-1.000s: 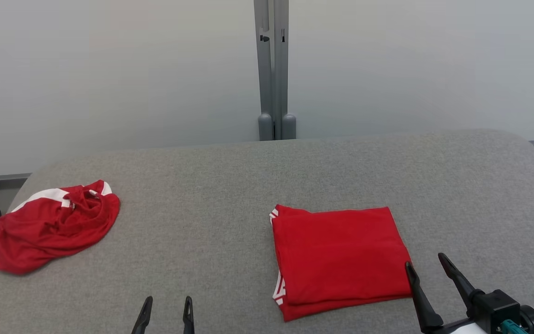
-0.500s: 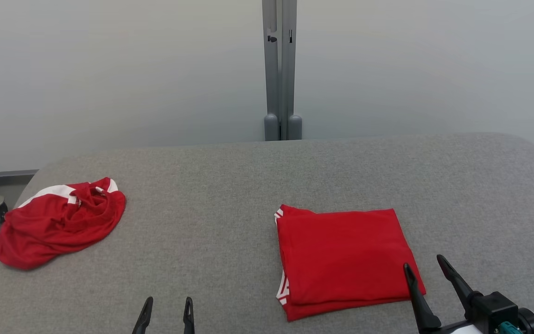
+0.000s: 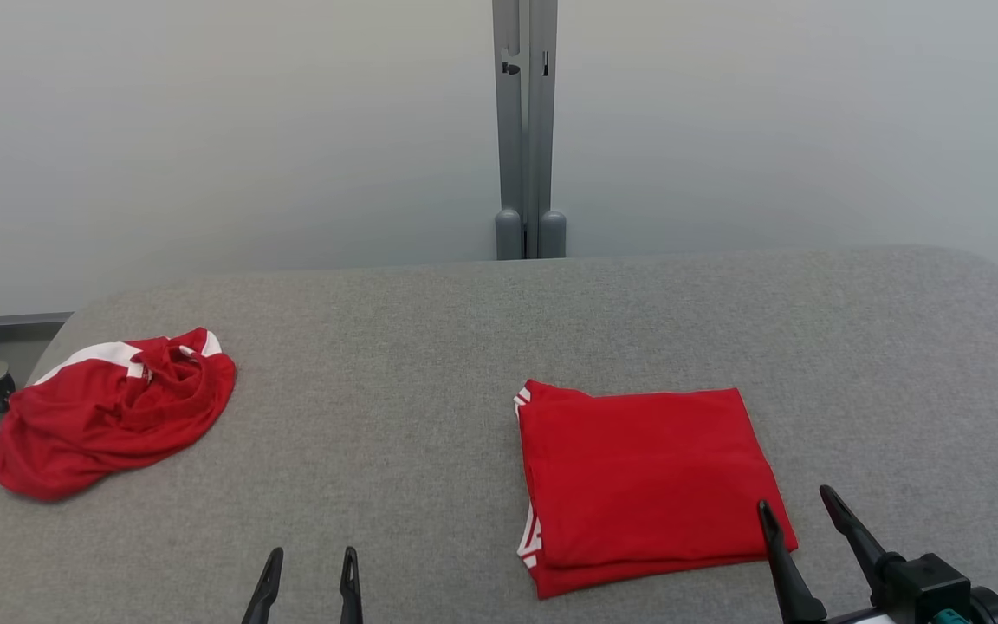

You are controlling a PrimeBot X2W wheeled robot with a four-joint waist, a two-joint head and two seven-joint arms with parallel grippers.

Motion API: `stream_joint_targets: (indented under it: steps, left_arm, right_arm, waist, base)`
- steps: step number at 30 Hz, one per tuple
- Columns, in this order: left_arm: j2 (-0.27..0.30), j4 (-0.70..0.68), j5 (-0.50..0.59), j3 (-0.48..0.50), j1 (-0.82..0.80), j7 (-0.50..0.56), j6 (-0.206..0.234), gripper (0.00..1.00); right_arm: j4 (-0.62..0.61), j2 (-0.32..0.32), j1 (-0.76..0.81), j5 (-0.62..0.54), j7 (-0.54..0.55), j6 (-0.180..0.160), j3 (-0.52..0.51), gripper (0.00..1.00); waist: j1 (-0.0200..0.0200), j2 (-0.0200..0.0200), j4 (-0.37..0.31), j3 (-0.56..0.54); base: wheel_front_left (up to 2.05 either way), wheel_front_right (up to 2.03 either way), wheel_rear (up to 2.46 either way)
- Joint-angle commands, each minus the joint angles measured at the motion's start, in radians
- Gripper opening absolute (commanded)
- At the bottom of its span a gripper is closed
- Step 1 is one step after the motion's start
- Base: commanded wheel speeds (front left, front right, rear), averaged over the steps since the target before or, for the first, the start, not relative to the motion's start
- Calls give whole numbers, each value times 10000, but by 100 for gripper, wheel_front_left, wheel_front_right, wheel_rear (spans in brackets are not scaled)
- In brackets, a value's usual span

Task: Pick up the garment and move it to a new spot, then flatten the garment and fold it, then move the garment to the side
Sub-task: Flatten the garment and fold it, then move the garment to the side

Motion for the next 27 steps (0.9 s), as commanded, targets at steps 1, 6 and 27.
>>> stream_joint_targets:
  steps: [1, 6, 27]
  left_arm:
    - [22, 4, -44, -8, -190, -29, 63, 100]
    - [22, -71, -107, -21, -193, -29, 156, 100]
    - [22, -31, -82, 14, 1, -29, 123, 100]
  right_arm:
    - [-10, -3, 83, -53, -27, 1, -19, 100]
    - [17, 20, 85, -13, -27, 1, -48, 100]
    - [123, 181, 264, 344, -27, 1, -150, 100]
  waist:
    - [-1, -1, -6, 4]
    - [-1, -1, -27, 13]
    - [-1, -1, -27, 68]
  base:
    - [0, 0, 0]
    - [0, 0, 0]
    - [0, 0, 0]
